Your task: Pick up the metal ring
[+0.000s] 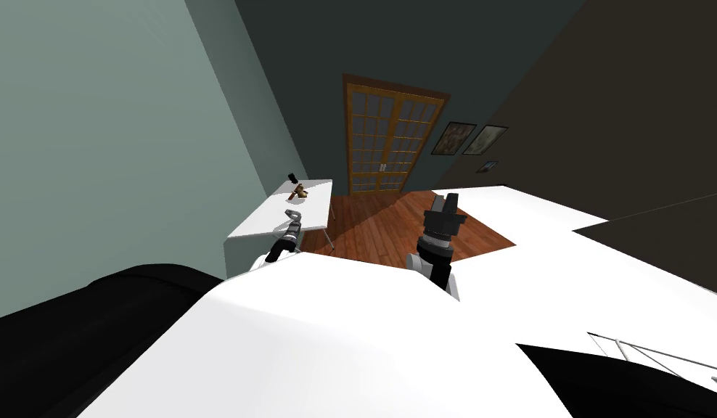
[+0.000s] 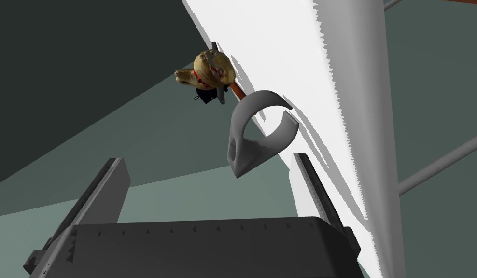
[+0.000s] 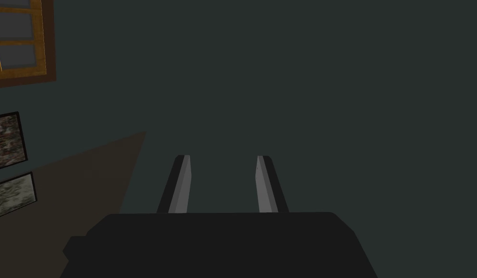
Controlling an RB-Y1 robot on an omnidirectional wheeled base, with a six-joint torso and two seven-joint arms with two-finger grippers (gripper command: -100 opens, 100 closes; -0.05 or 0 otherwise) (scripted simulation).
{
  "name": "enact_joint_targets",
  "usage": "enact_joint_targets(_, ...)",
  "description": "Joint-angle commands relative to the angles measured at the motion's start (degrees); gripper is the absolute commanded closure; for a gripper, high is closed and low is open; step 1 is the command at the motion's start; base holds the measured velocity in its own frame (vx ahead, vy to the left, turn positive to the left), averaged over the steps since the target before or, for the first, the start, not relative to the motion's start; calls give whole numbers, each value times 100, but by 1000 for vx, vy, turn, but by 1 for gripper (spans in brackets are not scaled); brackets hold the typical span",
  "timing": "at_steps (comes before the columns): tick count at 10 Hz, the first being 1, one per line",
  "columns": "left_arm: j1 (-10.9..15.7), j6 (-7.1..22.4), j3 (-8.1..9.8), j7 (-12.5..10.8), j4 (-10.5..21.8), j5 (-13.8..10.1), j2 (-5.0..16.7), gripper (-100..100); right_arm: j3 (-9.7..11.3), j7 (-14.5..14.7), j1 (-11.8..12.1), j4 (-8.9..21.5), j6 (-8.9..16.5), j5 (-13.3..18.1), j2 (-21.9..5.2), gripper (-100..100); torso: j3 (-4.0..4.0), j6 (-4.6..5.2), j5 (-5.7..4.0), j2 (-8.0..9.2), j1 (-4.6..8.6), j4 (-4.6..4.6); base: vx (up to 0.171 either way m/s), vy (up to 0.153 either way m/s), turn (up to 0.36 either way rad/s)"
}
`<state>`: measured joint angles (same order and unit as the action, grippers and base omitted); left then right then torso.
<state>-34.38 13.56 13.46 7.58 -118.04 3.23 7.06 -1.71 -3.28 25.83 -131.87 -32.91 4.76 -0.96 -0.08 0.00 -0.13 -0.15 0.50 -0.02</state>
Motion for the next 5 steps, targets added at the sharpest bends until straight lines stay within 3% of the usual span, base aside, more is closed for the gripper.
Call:
enact_joint_targets(1, -4, 215, 76, 53, -67, -23, 19, -100, 0, 0, 0, 0, 0, 0, 0, 0, 0, 0, 0, 0, 0, 0, 51, -103, 19)
enact_joint_targets(2, -92, 414, 192, 119, -192, -79, 53, -100, 0, 0, 0, 0, 0, 0, 0, 0, -2, 1, 1, -2, -10, -1, 60, -102, 8)
enact_joint_targets(3, -92, 441, 192, 119, -192, -79, 53, -100, 0, 0, 0, 0, 0, 0, 0, 0, -4, 0, 2, -6, -12, -2, 44, -76, 12)
enact_joint_targets(5, -272, 812, 423, 251, -442, -206, 129, -100, -1, 0, 0, 0, 0, 0, -1, 0, -3, 1, 5, -4, -25, -1, 71, -85, 21)
